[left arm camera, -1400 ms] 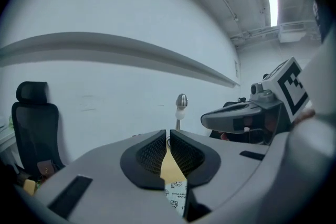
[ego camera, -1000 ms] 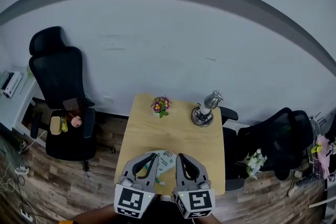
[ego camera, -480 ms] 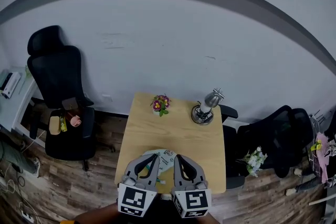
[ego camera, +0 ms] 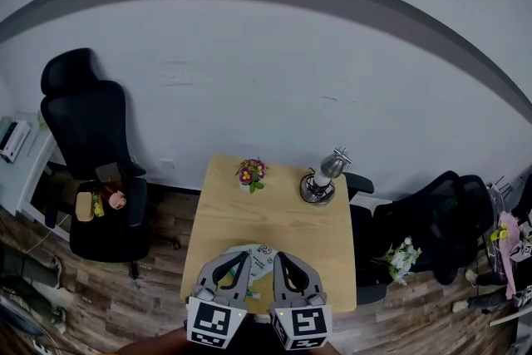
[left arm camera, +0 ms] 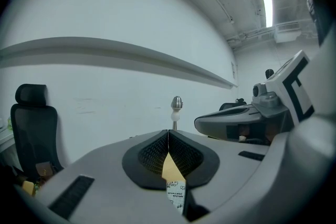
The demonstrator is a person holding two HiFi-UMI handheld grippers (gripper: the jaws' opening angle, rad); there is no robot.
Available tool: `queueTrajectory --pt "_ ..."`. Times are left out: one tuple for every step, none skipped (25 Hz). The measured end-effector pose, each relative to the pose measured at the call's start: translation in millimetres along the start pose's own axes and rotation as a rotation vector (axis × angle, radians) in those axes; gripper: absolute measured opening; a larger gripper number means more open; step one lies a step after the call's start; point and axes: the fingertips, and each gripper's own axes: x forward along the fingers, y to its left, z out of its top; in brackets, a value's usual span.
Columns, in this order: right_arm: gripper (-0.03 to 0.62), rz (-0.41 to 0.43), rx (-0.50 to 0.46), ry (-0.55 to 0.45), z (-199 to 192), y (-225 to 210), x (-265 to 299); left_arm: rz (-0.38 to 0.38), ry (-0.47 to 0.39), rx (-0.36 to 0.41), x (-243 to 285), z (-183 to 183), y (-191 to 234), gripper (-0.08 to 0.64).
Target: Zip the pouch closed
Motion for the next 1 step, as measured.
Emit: queueTrajectory --pt "0.013 -0.001 0.001 0.001 -0.5 -0.5 0.0 0.000 0.002 0.000 0.2 -1.0 0.1 0.011"
